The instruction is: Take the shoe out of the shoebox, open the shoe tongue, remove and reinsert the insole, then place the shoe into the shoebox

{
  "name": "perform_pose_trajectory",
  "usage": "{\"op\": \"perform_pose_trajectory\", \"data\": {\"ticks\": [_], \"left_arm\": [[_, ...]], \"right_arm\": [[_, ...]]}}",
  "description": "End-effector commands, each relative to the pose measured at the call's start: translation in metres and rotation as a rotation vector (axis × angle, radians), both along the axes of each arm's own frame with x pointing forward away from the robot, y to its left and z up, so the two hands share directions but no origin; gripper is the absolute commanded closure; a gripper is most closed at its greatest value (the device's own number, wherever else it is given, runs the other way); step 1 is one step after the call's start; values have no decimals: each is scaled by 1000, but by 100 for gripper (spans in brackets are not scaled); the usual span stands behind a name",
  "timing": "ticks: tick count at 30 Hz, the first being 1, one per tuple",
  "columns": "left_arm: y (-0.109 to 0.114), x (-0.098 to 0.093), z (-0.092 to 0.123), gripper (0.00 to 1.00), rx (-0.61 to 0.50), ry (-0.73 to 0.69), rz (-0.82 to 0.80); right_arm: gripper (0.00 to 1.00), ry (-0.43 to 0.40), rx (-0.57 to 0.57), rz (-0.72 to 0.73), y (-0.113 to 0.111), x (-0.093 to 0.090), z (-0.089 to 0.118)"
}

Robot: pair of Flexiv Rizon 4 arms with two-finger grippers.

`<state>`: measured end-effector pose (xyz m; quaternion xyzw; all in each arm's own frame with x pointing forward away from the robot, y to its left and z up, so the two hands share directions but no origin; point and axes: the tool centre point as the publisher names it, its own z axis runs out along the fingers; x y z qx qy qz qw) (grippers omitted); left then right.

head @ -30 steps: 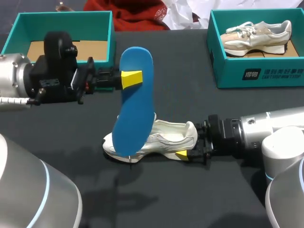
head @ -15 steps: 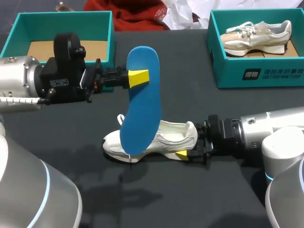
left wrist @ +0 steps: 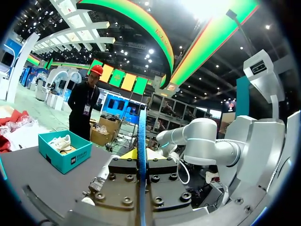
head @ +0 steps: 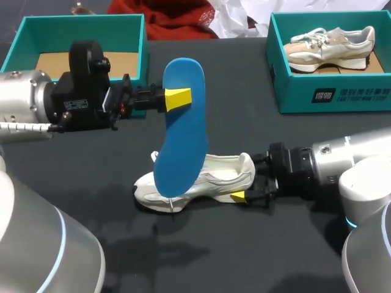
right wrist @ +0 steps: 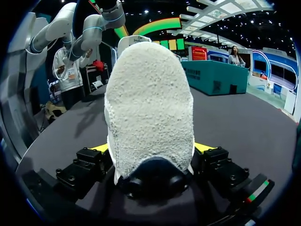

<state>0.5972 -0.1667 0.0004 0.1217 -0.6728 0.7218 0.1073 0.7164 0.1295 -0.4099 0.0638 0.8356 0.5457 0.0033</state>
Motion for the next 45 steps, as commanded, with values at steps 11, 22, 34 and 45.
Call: {"op": "perform_pose_trajectory", "data": {"ticks": [11,22,34,45], "left_arm": [[-4,2,0,100,-1,-1,-2],[-4,2,0,100,-1,-1,-2],[-4,2,0,100,-1,-1,-2],[-4,2,0,100,-1,-1,-2]], "right_arm": [[0,16,-80,7,-15,-6,13],[0,2,-166,45,-39,-3,27],[0,29,-477,51,-54,-9,51],[0,29,-477,51,-54,-9,51]]}}
